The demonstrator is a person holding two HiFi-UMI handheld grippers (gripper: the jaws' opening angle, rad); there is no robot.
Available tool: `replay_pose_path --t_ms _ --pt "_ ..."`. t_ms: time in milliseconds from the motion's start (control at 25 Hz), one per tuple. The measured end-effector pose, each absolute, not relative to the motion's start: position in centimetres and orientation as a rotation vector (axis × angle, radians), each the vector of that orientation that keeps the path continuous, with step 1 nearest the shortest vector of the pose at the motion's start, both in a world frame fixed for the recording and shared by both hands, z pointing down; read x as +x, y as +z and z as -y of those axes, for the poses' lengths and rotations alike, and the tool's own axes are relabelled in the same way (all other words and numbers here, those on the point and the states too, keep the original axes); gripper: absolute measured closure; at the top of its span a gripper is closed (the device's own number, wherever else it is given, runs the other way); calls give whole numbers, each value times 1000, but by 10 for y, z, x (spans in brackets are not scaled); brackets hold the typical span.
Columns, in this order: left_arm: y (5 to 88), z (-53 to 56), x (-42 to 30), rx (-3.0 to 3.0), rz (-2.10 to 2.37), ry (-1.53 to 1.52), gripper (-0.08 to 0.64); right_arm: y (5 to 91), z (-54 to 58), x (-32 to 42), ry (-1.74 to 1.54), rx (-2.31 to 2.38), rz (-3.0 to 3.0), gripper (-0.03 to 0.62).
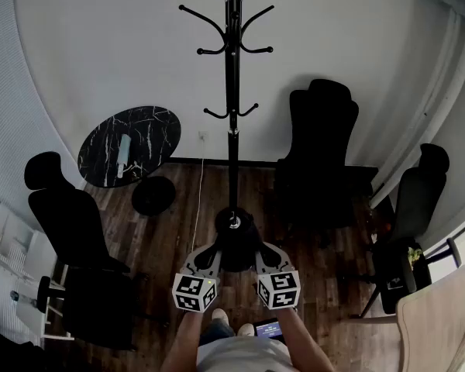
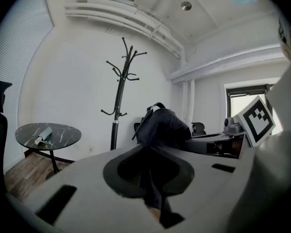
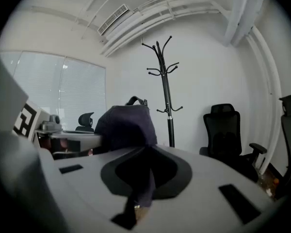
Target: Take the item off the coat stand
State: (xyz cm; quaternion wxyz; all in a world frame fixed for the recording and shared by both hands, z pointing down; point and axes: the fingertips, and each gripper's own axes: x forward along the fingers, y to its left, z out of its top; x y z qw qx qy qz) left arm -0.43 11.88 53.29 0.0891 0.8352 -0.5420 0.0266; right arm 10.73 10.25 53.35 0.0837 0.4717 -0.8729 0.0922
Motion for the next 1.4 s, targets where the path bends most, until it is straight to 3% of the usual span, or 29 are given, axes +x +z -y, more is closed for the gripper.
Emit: replay_pose_path --t_ms 960,1400 --pt "526 -122 -7 2464 1649 109 528 535 -102 104 313 1377 2633 565" --pt "532 -59 -24 2455 1640 84 529 542 -39 87 328 1367 2638 565"
